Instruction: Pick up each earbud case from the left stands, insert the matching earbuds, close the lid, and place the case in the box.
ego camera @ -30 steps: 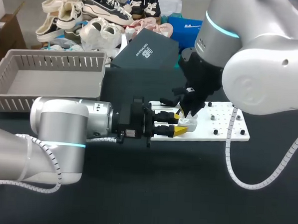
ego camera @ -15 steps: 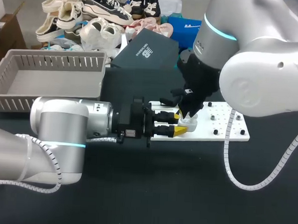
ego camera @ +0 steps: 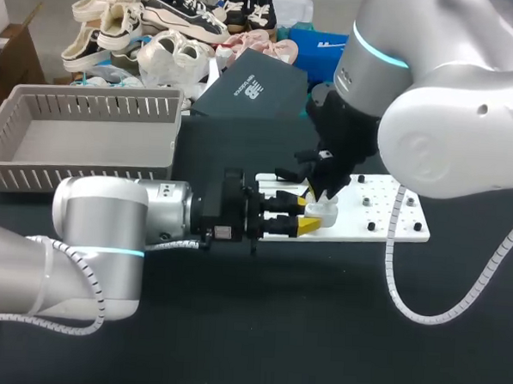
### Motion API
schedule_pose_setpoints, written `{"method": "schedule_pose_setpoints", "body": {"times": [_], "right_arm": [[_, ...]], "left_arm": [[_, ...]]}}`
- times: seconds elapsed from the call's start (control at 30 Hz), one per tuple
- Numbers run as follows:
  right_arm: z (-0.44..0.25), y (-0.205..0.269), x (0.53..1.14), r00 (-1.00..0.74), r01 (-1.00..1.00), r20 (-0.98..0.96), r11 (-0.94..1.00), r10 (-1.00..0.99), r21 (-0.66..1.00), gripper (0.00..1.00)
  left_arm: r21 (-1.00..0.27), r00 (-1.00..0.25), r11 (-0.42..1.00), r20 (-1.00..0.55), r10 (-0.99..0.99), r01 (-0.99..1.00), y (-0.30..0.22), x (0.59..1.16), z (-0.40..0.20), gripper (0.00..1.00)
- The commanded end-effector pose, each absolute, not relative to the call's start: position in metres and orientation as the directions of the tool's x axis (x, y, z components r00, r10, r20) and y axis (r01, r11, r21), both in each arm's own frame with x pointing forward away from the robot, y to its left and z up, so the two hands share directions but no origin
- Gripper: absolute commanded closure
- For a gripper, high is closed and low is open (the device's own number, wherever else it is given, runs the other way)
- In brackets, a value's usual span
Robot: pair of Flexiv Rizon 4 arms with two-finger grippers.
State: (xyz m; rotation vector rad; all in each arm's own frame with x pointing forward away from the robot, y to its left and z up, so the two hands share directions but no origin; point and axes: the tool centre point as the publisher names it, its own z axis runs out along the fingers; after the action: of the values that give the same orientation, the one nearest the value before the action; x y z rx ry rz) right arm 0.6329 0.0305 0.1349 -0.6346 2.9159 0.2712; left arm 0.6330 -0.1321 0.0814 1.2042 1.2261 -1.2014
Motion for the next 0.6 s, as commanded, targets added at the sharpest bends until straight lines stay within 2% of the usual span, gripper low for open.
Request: {"method": "schedule_pose_setpoints", "body": {"times": [0.03,0.6], "right_arm": [[0.1362,0.0294,0.6318,-0.9,-0.423,-0.179,0.894,-0.397,0.146,1.0],[0.133,0.0311,0.6274,-0.897,-0.433,-0.175,0.889,-0.407,0.15,1.0]], "left_arm": [[-0.008,-0.008,0.009,-1.0,0.004,1.0,-0.132,0.6337,0.0796,1.0],[-0.012,-0.012,0.009,-1.0,0.007,1.0,-0.1323,0.6334,0.0798,1.0]]}}
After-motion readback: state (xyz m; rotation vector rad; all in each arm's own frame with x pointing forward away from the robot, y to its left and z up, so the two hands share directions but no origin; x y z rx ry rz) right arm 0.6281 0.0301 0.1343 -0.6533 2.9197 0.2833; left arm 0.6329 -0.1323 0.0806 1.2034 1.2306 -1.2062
